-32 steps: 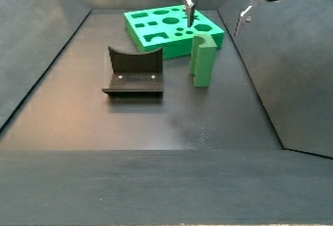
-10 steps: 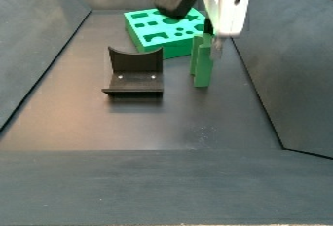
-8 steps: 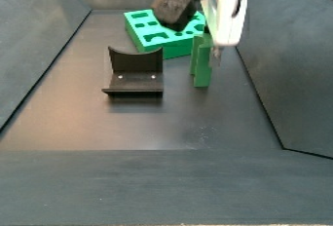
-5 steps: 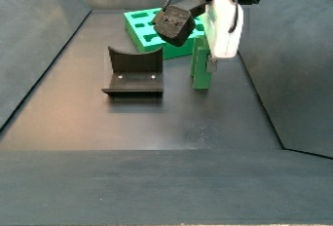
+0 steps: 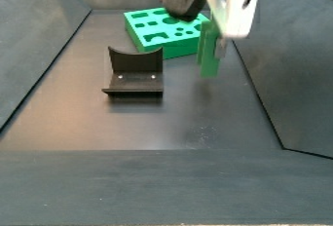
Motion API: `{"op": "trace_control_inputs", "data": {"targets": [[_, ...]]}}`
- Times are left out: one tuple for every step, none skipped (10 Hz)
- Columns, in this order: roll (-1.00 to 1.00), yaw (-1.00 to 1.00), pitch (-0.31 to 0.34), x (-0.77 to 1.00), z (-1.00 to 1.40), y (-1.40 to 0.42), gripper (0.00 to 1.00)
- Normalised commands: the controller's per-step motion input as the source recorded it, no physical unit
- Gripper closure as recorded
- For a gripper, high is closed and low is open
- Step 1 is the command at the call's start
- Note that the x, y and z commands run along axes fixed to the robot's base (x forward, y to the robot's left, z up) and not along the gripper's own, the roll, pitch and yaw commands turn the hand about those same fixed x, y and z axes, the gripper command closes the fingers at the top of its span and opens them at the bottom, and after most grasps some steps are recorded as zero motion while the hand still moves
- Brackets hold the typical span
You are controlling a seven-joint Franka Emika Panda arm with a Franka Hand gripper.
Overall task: Pick up the arch object. Move up. Rotate the arch object. Move to above the board. Insert the arch object.
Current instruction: Move to above the board.
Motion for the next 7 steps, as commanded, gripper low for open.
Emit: {"op": "trace_control_inputs", "data": {"targets": [[0.20, 0.04, 0.076, -0.15, 1.00, -0.07, 1.00], [0.17, 0.03, 0.062, -0.14, 1.00, -0.07, 1.00], [0.15, 0.03, 0.050, -0.14, 1.00, -0.07, 1.00], [0.13, 0.02, 0.047, -0.13, 1.00, -0.06, 1.00], [0.10, 0.02, 0.042, -0.12, 1.00, -0.06, 1.00], [0.07, 0.02, 0.041, -0.12, 1.00, -0.06, 1.00], [0.05, 0.02, 0.040, -0.11, 1.00, -0.06, 1.00]]}}
